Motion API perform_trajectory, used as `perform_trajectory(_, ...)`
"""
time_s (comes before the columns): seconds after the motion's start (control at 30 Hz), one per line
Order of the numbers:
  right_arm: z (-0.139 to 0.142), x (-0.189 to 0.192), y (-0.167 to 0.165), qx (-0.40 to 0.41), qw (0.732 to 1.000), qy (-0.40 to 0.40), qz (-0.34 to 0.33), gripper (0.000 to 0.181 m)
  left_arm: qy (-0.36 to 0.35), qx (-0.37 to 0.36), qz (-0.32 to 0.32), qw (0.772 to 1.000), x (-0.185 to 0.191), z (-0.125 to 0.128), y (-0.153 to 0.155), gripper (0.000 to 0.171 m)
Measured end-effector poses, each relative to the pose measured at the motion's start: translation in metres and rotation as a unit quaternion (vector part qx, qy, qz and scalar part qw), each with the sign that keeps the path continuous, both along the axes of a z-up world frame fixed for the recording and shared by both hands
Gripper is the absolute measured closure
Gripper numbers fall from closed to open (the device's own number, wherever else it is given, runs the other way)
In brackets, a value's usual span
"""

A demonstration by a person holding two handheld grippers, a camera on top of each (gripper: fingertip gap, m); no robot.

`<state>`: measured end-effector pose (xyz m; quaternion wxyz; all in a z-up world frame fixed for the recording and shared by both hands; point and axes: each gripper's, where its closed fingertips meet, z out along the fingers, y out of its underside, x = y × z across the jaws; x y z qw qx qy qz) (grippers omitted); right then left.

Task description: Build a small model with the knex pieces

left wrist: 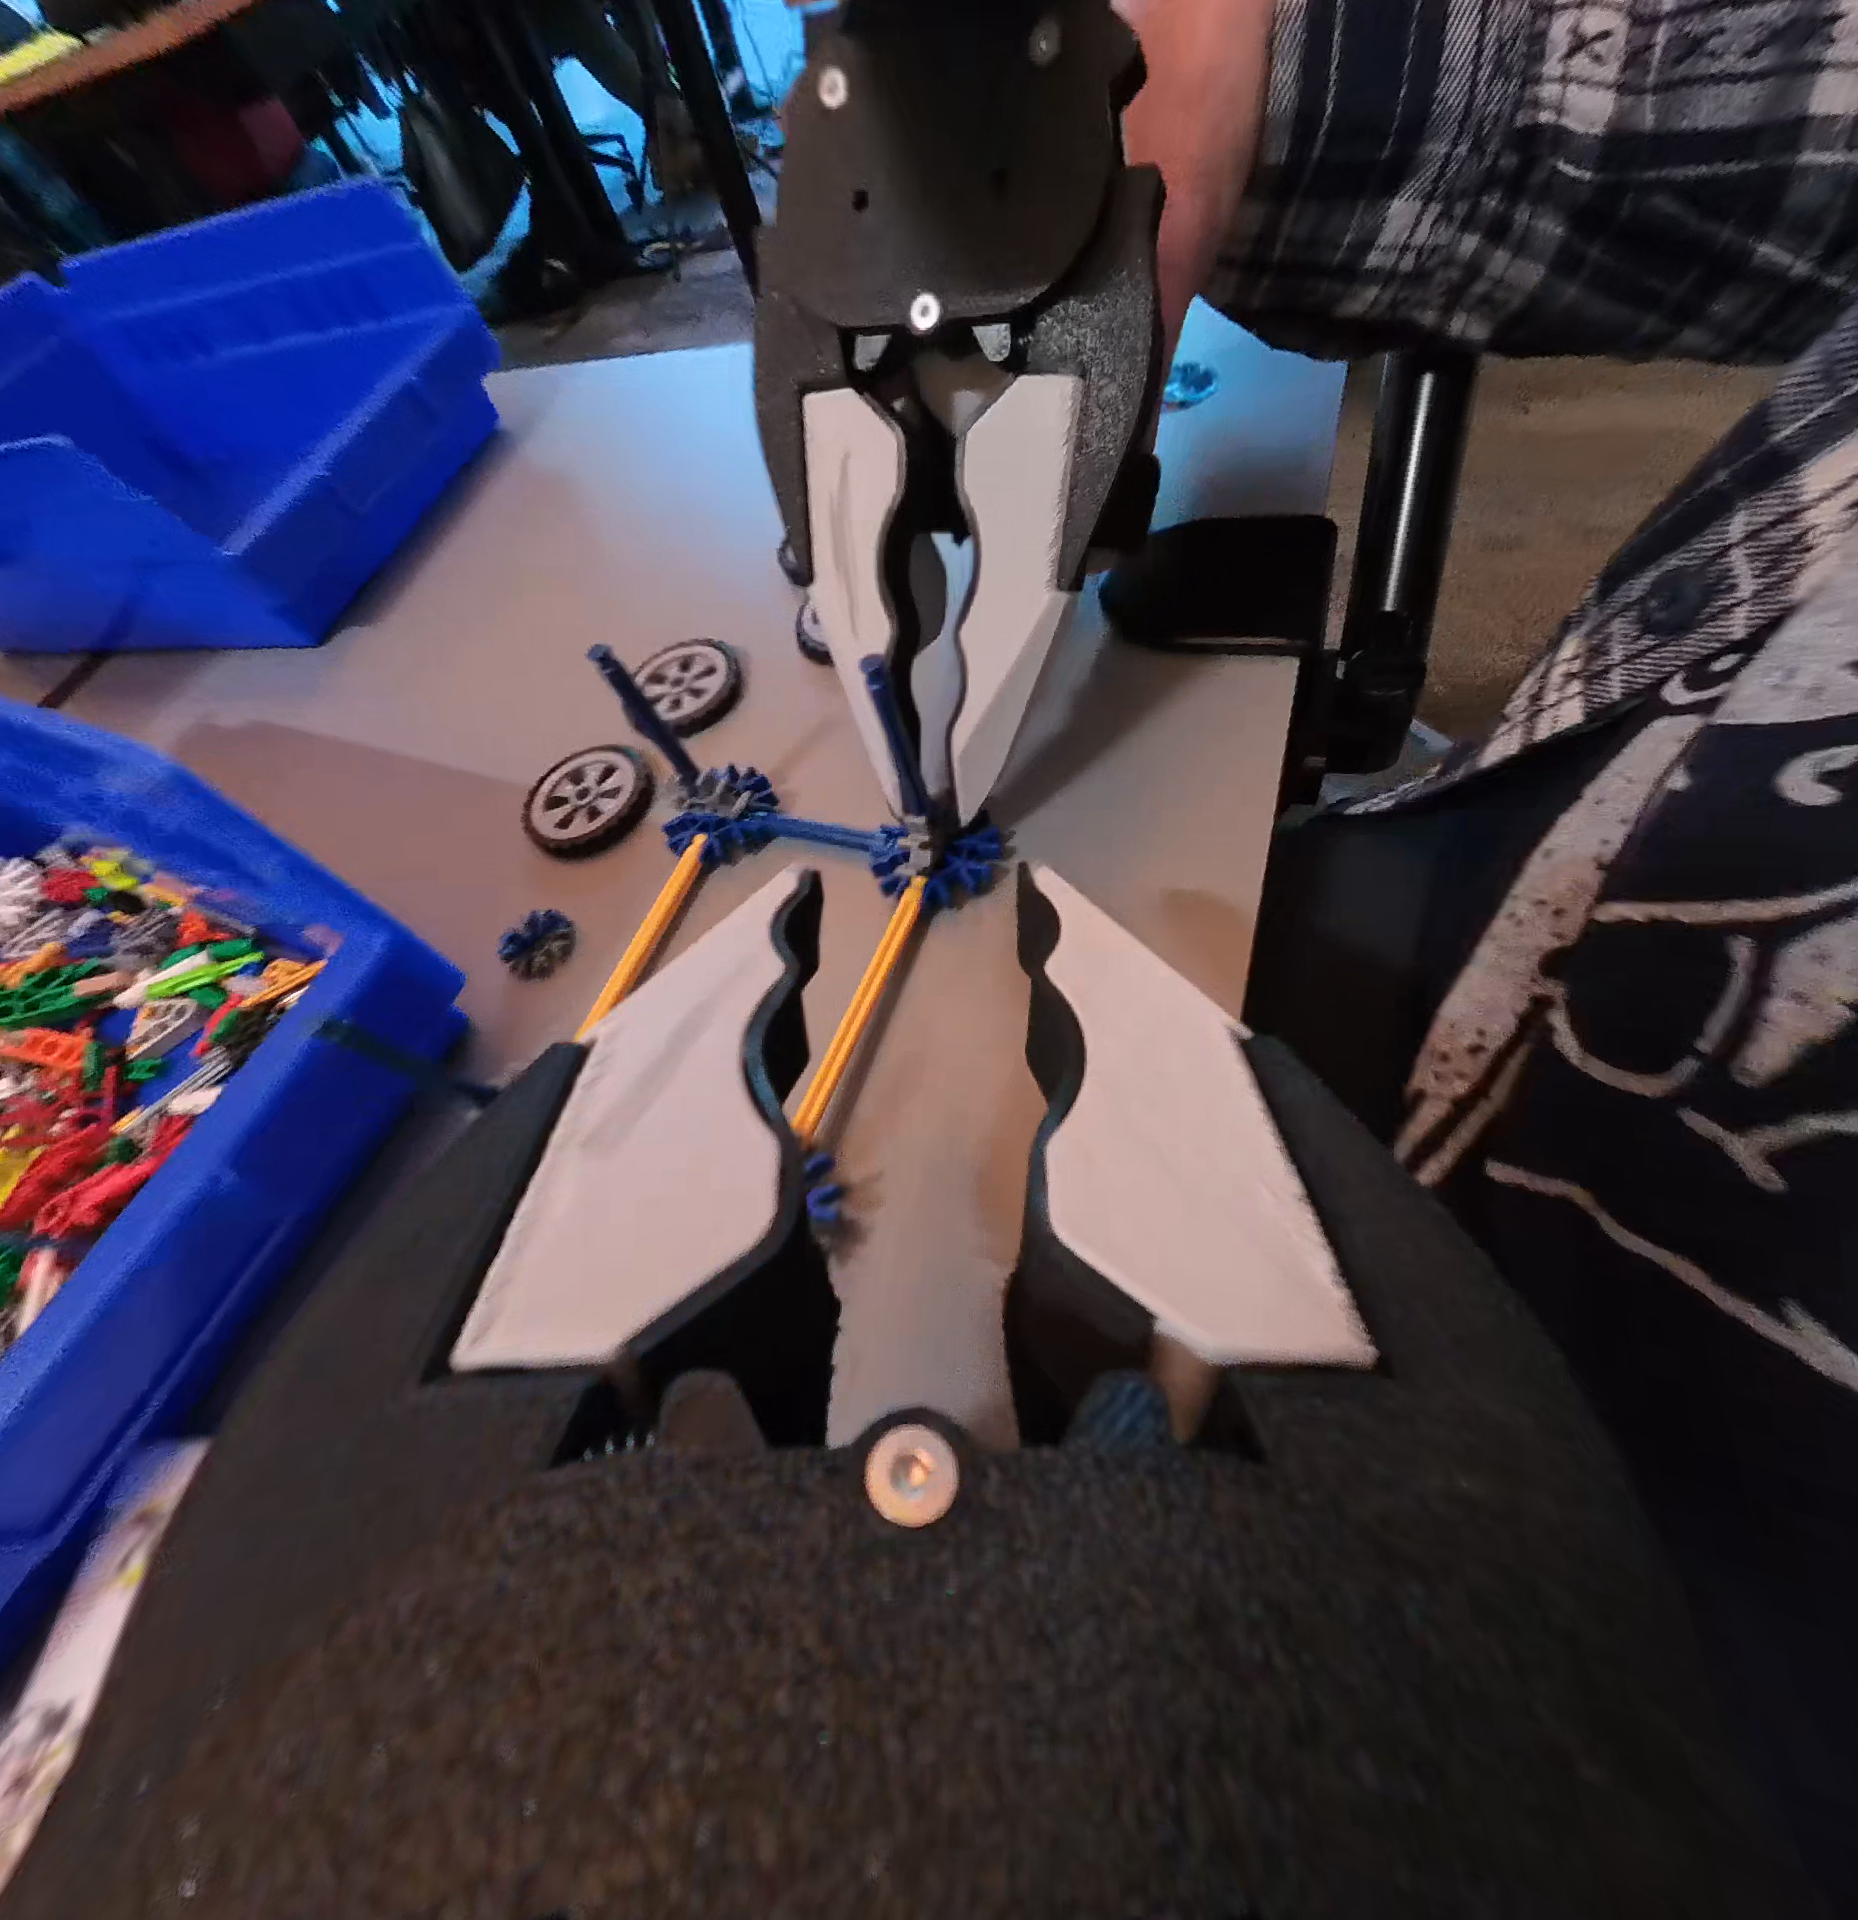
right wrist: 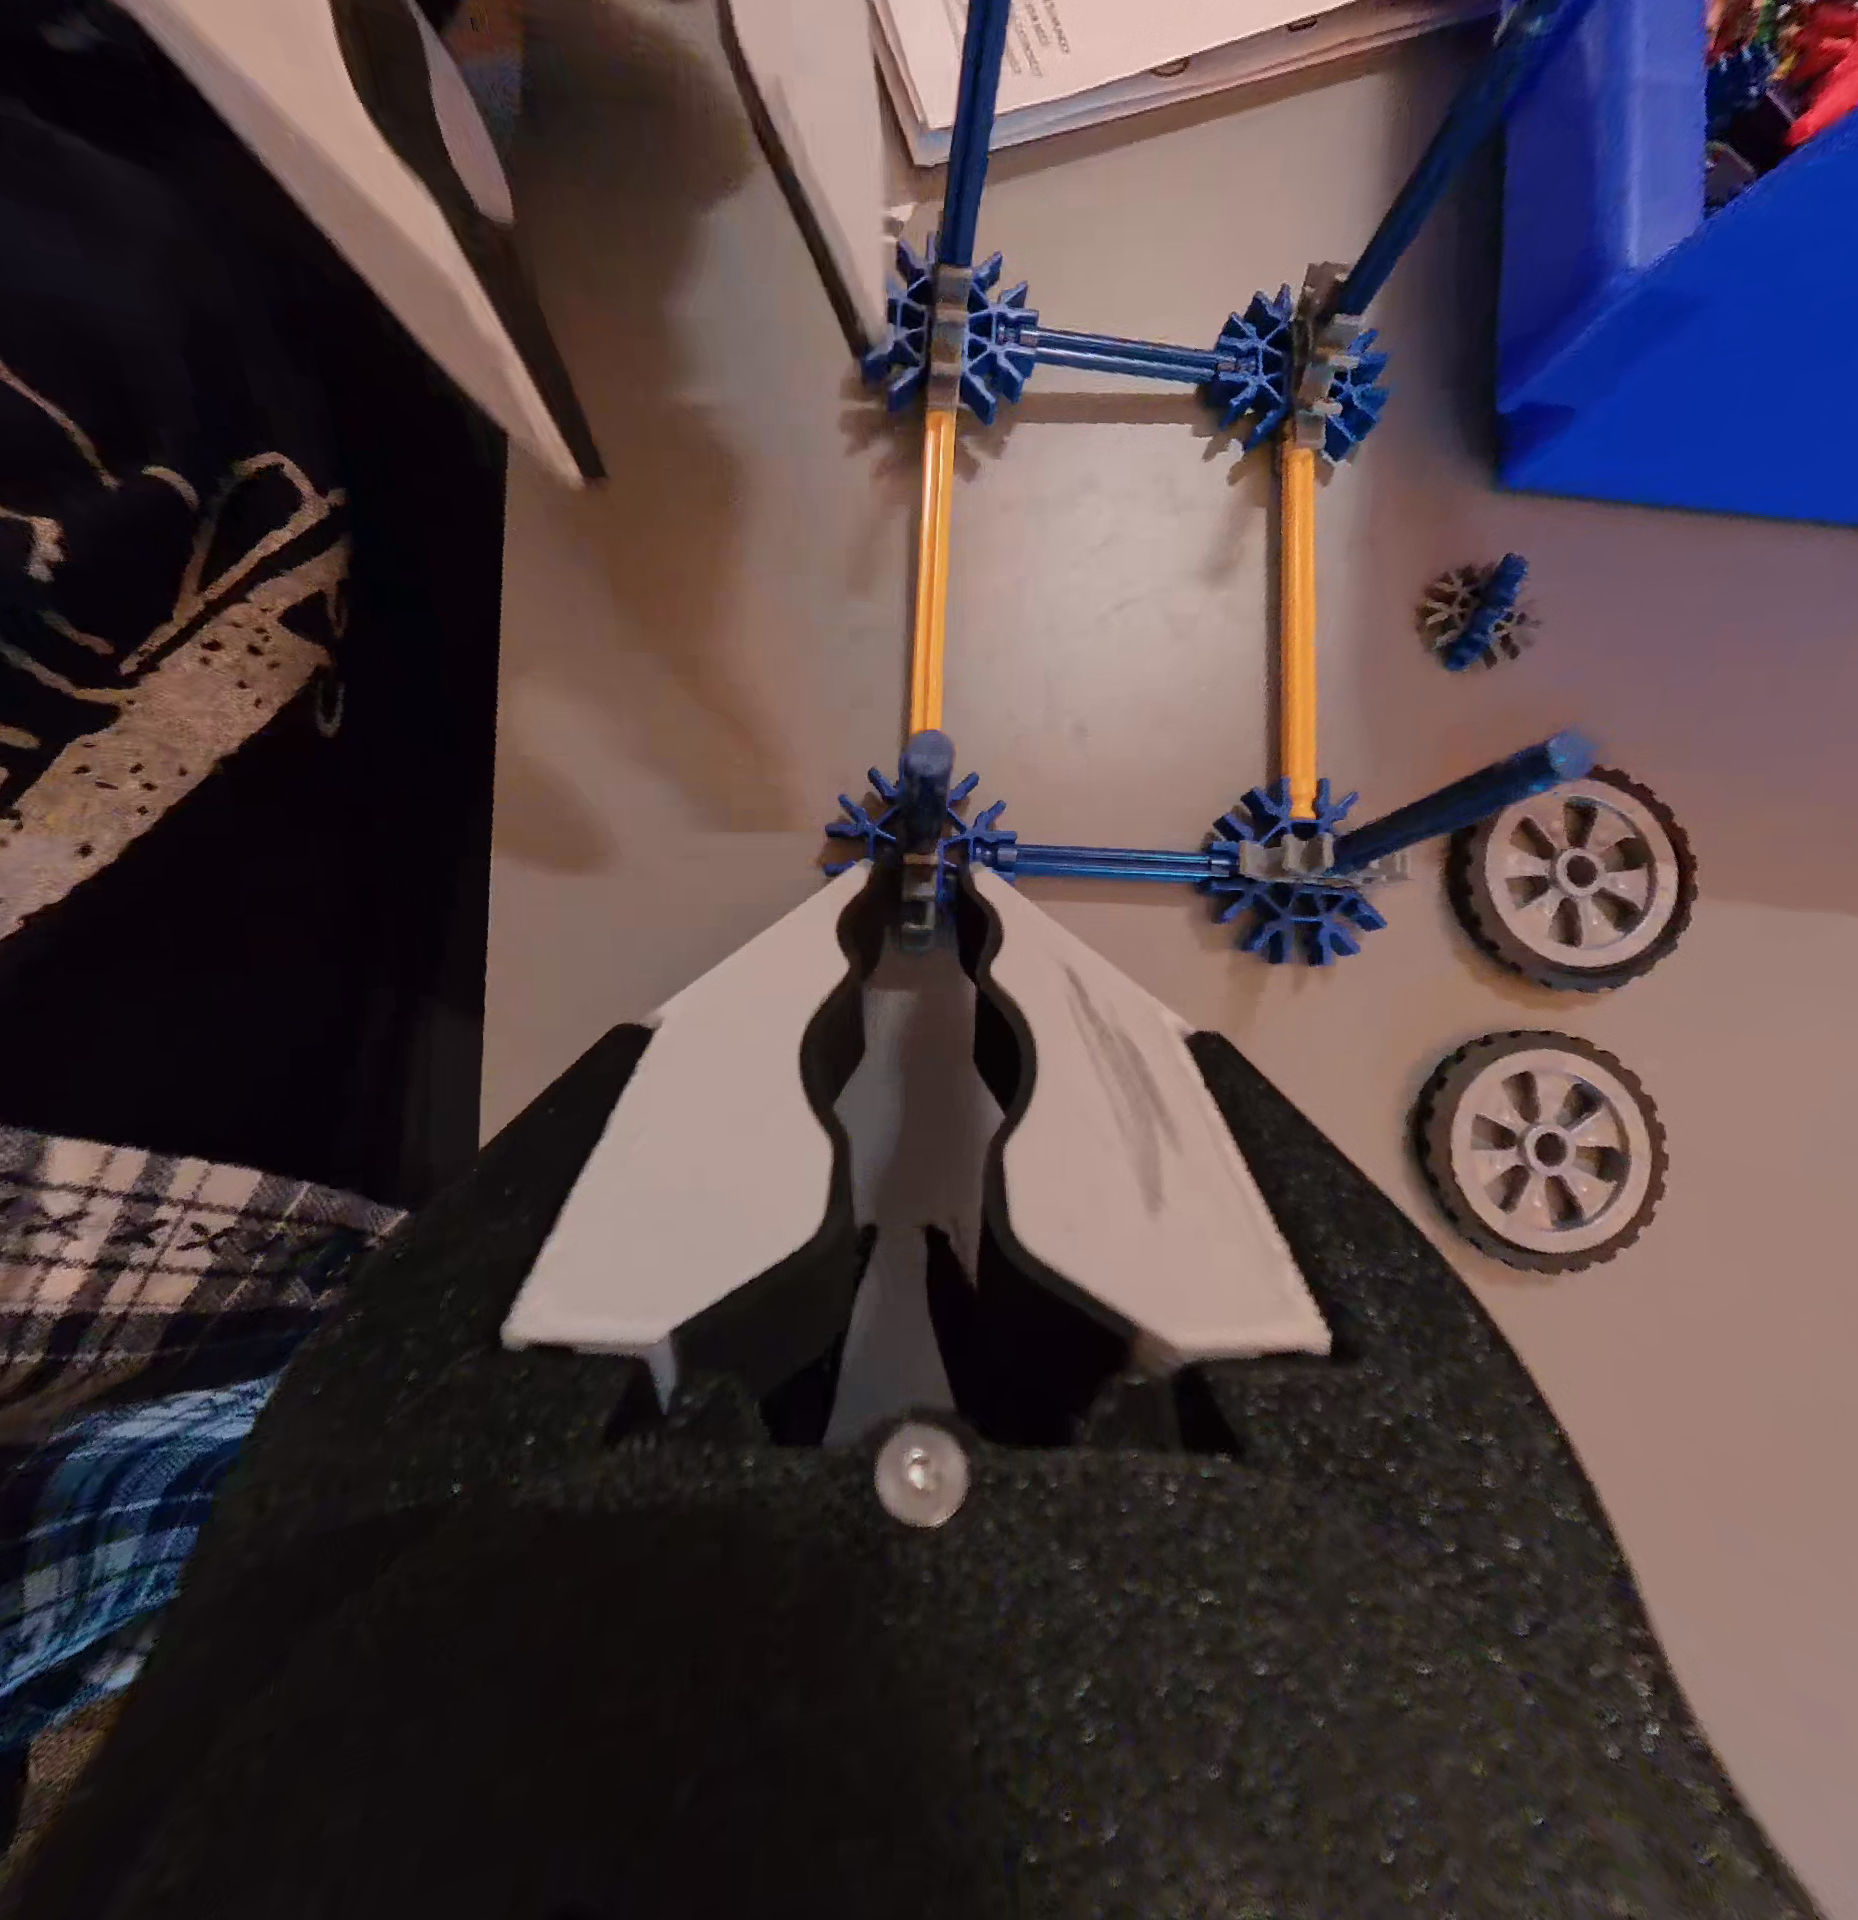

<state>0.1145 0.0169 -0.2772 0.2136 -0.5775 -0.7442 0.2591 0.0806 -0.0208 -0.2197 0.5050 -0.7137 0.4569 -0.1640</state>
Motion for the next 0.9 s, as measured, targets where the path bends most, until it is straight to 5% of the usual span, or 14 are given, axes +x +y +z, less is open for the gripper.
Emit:
perform_trajectory(0.2, 0.005, -0.001, 0.004, -0.029, 0.999, 0.018, -0.007, 0.161, 0.001, 0.015, 0.086, 0.996, -0.086, 0.013, 0.004, 0.136)
perform_trajectory(0.43, 0.005, -0.006, 0.012, -0.063, 0.997, 0.032, -0.026, 0.156, 0.02, -0.069, 0.181, 0.981, -0.176, -0.015, 0.018, 0.134)
perform_trajectory(0.6, -0.001, -0.006, 0.013, -0.09, 0.995, 0.027, -0.028, 0.155, 0.06, -0.142, 0.174, 0.973, -0.187, -0.054, 0.015, 0.135)
perform_trajectory(0.9, -0.004, -0.01, 0.01, -0.133, 0.99, 0.039, -0.025, 0.156, 0.073, -0.153, 0.151, 0.974, -0.183, -0.06, 0.011, 0.139)
